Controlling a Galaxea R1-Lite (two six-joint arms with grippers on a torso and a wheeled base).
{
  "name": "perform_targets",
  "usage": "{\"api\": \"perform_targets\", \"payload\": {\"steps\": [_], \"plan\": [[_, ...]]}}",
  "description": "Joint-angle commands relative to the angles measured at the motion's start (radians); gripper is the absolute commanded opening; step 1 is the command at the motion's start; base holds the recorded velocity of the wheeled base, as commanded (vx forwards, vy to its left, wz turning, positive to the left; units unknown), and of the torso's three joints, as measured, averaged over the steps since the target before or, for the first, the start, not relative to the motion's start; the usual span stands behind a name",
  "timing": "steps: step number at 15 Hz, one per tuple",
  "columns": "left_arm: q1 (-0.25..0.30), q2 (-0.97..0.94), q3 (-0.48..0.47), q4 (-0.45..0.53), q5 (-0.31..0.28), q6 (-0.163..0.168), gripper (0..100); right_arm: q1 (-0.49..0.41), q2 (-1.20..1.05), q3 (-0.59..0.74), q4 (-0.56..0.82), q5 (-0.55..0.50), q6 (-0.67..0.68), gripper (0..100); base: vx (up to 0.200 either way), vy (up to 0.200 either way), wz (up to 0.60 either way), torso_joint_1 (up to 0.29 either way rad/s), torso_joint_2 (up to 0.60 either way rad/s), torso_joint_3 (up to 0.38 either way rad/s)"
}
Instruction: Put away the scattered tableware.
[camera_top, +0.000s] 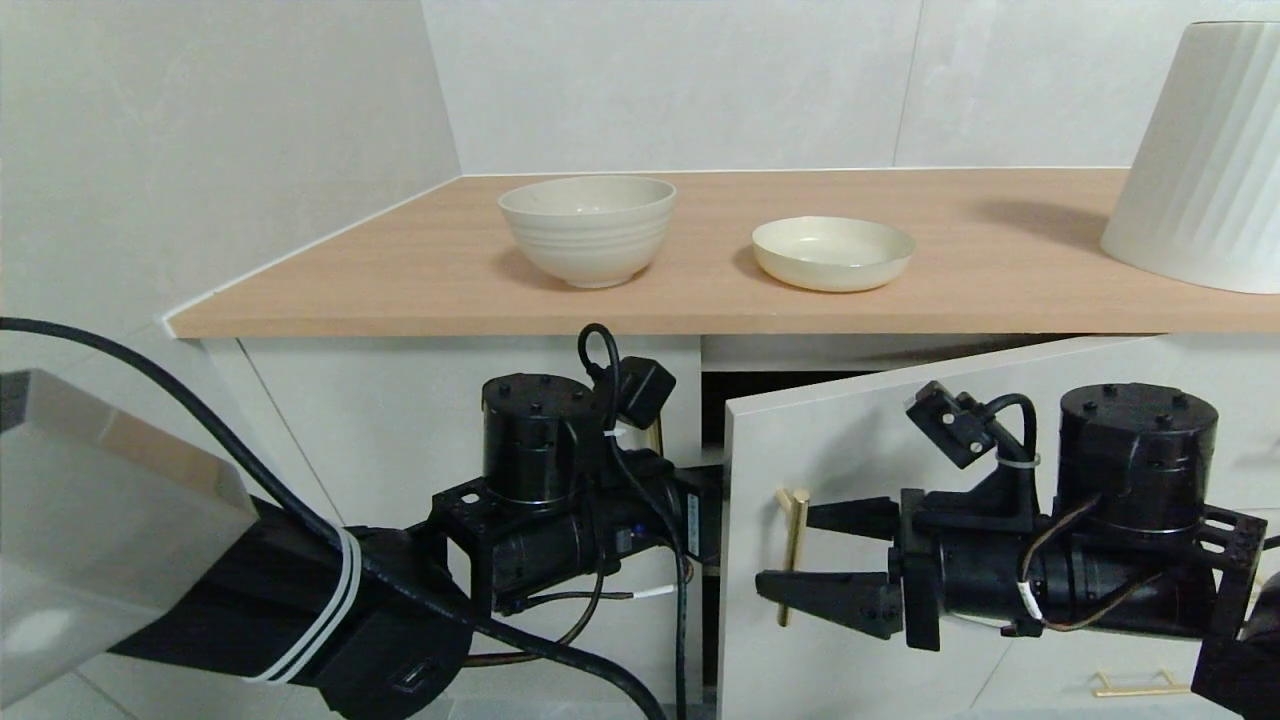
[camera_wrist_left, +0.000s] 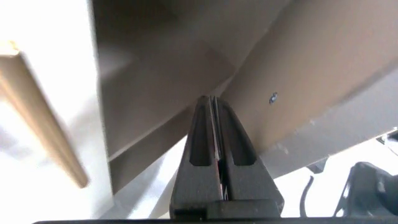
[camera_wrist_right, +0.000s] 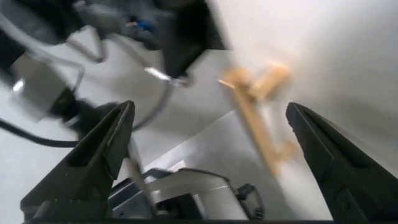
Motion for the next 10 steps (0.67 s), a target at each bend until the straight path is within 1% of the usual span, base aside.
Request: {"api": "perform_targets", "payload": {"steps": [1, 3, 5, 10], "plan": [[-0.006, -0.008, -0.001, 0.0, -0.014, 0.0, 0, -0.04, -0.015, 0.008, -0.002, -0.019, -0.002, 100, 0.0, 0.0, 0.0, 0.0, 0.0, 0.0], [-0.008, -0.013, -0.001, -0.002, -0.014, 0.0, 0, -0.077, -0.092, 0.085, 0.001, -0.019, -0.002, 100, 0.0, 0.0, 0.0, 0.0, 0.0, 0.0], [-0.02, -0.013, -0.001, -0.002, -0.014, 0.0, 0, -0.072, -0.178, 0.187, 0.003, -0.019, -0.001, 100, 0.0, 0.0, 0.0, 0.0, 0.0, 0.0], [-0.022, -0.013, 0.002, -0.002, -0.014, 0.0, 0, -0.06, -0.367, 0.365, 0.012, -0.022, 0.003, 100, 0.0, 0.0, 0.0, 0.0, 0.0, 0.0]]}}
